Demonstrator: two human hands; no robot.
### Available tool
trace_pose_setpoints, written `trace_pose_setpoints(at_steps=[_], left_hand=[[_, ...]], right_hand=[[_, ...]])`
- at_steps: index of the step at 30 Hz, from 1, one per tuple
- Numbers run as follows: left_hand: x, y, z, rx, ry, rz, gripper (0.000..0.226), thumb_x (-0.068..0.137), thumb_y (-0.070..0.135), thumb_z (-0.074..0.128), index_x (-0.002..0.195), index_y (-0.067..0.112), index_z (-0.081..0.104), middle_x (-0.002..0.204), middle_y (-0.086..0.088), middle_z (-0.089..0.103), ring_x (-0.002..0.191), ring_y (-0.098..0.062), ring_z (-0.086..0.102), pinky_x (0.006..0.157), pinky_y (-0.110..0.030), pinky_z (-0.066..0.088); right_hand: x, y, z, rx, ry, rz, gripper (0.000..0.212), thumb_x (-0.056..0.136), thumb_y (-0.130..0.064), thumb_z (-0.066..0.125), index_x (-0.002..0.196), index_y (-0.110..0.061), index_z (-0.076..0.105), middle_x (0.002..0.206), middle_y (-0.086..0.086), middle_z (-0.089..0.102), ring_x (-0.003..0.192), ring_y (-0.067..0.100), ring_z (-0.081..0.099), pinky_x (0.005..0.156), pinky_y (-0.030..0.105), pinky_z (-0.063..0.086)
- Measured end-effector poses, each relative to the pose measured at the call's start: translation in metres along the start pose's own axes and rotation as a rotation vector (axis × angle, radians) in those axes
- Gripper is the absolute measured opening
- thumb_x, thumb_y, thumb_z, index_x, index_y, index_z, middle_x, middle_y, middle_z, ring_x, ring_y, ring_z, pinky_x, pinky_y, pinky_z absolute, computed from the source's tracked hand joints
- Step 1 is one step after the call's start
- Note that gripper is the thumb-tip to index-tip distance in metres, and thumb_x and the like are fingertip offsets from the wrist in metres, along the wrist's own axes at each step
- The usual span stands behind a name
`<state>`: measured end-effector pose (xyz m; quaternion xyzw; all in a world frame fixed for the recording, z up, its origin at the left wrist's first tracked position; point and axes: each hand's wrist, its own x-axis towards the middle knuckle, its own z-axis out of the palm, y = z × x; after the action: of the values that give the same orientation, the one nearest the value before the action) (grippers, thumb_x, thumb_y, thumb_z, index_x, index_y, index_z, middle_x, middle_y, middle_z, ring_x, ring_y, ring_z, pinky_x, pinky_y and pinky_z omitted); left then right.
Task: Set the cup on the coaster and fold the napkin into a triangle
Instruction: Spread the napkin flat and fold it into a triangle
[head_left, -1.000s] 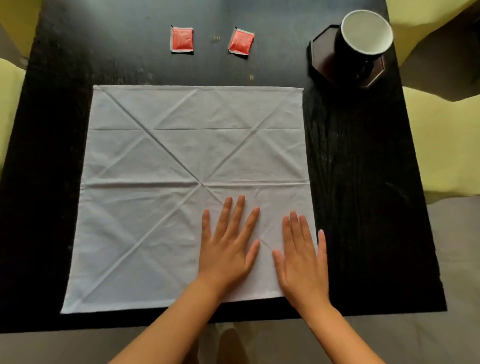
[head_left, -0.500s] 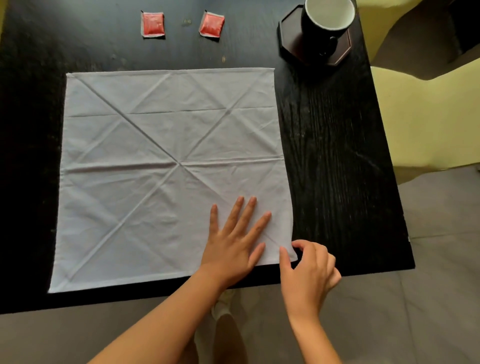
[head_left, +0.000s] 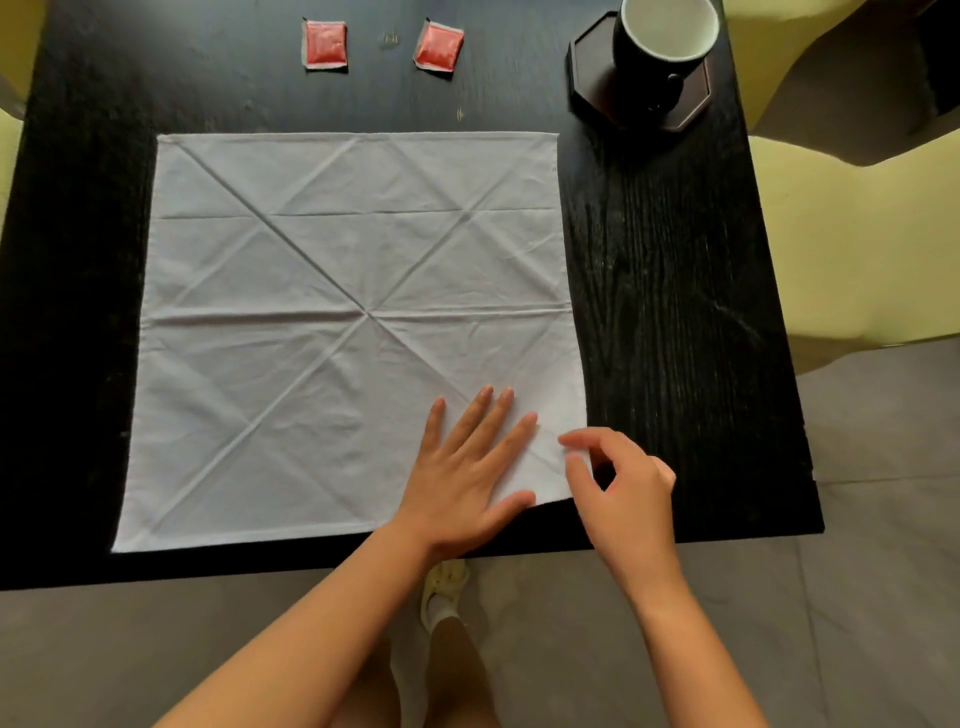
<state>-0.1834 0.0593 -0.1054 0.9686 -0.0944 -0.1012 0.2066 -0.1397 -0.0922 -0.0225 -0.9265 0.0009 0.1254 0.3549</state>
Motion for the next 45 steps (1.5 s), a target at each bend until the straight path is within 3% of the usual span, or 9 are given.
trace_pose_setpoints(at_steps=[3,5,7,9,12,19,27,33,45], left_hand=[[-0.018,0.003,-0.001,-0.217,0.114,-0.03,0.071,0.084,0.059,0.043,0.143,0.02,0.034,0.15,0.0,0.033,0.142,-0.02,0.022,0.115,-0.048,0.008],[-0.027,0.008,-0.001,-0.346,0.252,-0.12,0.054,0.082,0.036,0.062,0.131,0.014,0.052,0.135,0.0,0.055,0.134,-0.015,0.038,0.112,-0.044,0.025],[-0.033,0.013,-0.002,-0.447,0.385,-0.253,0.029,0.079,0.017,0.065,0.108,0.013,0.066,0.111,-0.002,0.07,0.116,-0.015,0.056,0.1,-0.038,0.042],[-0.036,0.015,-0.011,-0.552,0.453,-0.433,0.01,0.083,0.02,0.061,0.089,0.017,0.068,0.086,0.0,0.072,0.086,-0.019,0.065,0.076,-0.037,0.052],[-0.037,0.009,-0.028,-0.721,0.499,-0.624,0.01,0.088,0.025,0.059,0.078,0.022,0.061,0.065,0.001,0.063,0.062,-0.018,0.058,0.058,-0.04,0.046],[-0.039,-0.044,-0.075,-0.754,0.742,-0.758,0.007,0.086,0.017,0.065,0.083,0.024,0.066,0.073,0.018,0.064,0.074,-0.001,0.061,0.063,-0.018,0.046],[-0.036,-0.135,-0.115,-0.662,0.881,-0.906,0.006,0.087,0.019,0.063,0.091,0.018,0.068,0.076,0.012,0.064,0.07,-0.001,0.06,0.061,-0.007,0.044],[-0.021,-0.202,-0.128,-0.576,0.824,-0.954,0.009,0.089,0.018,0.061,0.092,0.014,0.069,0.077,0.003,0.065,0.072,-0.013,0.059,0.062,-0.027,0.049],[-0.002,-0.271,-0.139,-0.339,0.726,-1.002,0.004,0.082,0.02,0.068,0.078,0.018,0.066,0.07,0.005,0.06,0.069,-0.012,0.048,0.054,-0.024,0.031]], right_hand=[[0.018,-0.012,-0.013,0.013,-0.138,-0.097,0.033,0.085,-0.017,0.04,0.096,-0.029,0.069,0.081,-0.024,0.059,0.087,-0.008,0.054,0.092,0.027,0.026],[0.033,-0.019,-0.016,-0.101,-0.206,-0.216,0.027,0.086,-0.015,0.051,0.098,-0.029,0.07,0.084,-0.021,0.063,0.09,-0.004,0.055,0.089,0.026,0.021],[0.049,-0.028,-0.015,-0.195,-0.22,-0.291,0.018,0.084,-0.017,0.062,0.092,-0.031,0.07,0.086,-0.016,0.067,0.091,0.001,0.056,0.086,0.026,0.019],[0.064,-0.043,-0.01,-0.211,-0.212,-0.351,0.011,0.082,-0.02,0.066,0.083,-0.03,0.07,0.082,-0.013,0.065,0.087,0.005,0.056,0.084,0.028,0.018],[0.084,-0.073,0.001,-0.19,-0.209,-0.455,0.005,0.08,-0.022,0.07,0.08,-0.027,0.071,0.088,-0.011,0.059,0.093,0.004,0.05,0.086,0.028,0.017],[0.126,-0.162,0.043,-0.132,-0.279,-0.616,0.004,0.083,-0.021,0.065,0.082,-0.022,0.069,0.082,-0.01,0.067,0.086,0.01,0.061,0.09,0.039,0.026],[0.176,-0.255,0.128,-0.137,-0.3,-0.706,0.007,0.082,-0.017,0.064,0.079,-0.019,0.071,0.082,-0.004,0.071,0.084,0.016,0.066,0.096,0.044,0.036],[0.215,-0.285,0.196,-0.191,-0.328,-0.633,0.009,0.083,-0.019,0.061,0.079,-0.021,0.069,0.084,-0.008,0.07,0.088,0.014,0.065,0.096,0.037,0.029],[0.261,-0.301,0.264,-0.288,-0.301,-0.5,0.012,0.084,-0.023,0.056,0.081,-0.024,0.068,0.092,-0.007,0.072,0.096,0.016,0.063,0.081,0.031,0.02]])
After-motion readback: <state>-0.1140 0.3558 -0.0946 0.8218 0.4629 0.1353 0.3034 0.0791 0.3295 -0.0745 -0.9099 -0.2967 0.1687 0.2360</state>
